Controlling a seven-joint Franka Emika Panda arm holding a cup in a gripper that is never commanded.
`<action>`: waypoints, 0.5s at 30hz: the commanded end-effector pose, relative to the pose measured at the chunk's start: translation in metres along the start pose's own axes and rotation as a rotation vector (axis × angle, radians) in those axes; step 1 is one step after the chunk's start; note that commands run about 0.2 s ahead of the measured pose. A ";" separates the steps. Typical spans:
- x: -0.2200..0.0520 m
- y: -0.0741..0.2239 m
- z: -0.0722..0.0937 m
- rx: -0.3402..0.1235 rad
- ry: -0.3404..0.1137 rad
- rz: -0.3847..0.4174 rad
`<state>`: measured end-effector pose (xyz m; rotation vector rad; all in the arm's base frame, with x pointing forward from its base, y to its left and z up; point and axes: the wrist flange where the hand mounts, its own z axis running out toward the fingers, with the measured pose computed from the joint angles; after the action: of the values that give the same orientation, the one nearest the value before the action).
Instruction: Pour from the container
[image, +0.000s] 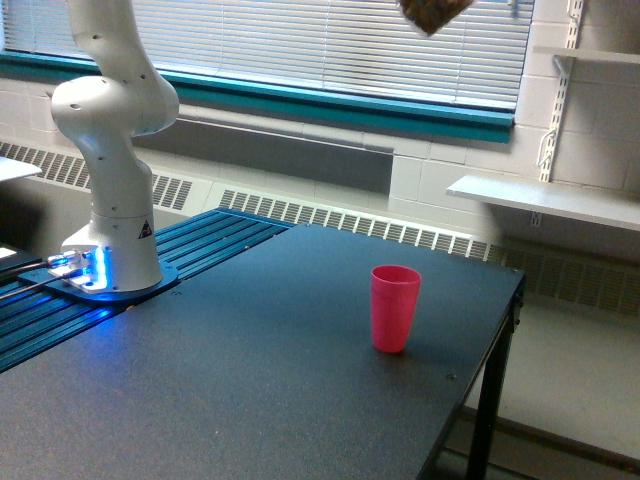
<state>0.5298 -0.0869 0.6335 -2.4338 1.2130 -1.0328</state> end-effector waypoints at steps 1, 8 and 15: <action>-0.027 0.001 -0.007 -0.008 -0.006 0.027; -0.056 0.013 -0.005 -0.041 -0.027 0.035; -0.079 0.026 -0.002 -0.080 -0.044 0.047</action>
<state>0.4891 -0.0486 0.5934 -2.4937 1.2401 -0.9623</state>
